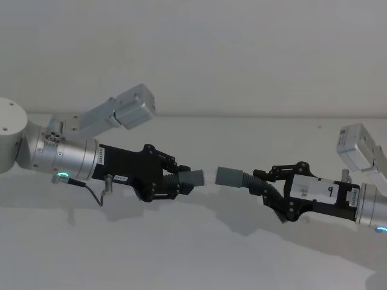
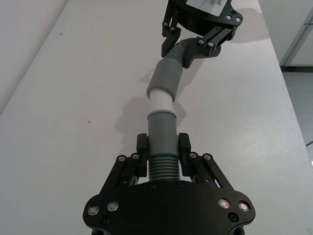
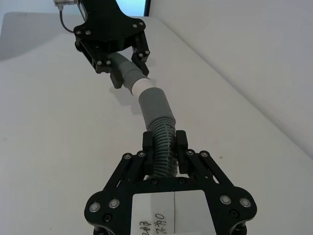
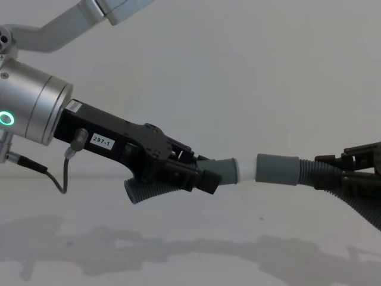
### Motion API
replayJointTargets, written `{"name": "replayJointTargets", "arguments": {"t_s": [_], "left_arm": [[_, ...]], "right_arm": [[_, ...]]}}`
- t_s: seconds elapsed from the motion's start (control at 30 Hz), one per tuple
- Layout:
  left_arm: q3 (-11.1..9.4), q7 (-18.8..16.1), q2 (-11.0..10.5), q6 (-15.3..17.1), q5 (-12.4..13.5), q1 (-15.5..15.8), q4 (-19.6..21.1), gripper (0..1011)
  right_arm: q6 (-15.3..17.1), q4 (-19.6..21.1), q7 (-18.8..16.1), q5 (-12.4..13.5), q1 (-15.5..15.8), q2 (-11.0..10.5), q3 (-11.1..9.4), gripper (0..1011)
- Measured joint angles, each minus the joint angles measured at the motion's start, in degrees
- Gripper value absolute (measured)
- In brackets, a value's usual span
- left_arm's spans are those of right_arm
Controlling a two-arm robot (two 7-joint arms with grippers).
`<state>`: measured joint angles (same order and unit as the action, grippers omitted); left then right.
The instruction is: Use both hands to pick up one end of the pipe from the table, align the ends, and insert them.
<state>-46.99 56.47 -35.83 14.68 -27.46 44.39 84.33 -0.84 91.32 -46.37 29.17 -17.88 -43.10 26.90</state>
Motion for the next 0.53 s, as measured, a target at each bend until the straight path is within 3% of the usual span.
{"name": "replayJointTargets", "arguments": {"t_s": [0.53], "left_arm": [[-0.29,-0.33,-0.25,0.23,-0.15,0.14,0.26,364]], "right_arm": [[-0.15,-0.13,0.00,0.22,-0.15,-0.10,0.25,262]]}}
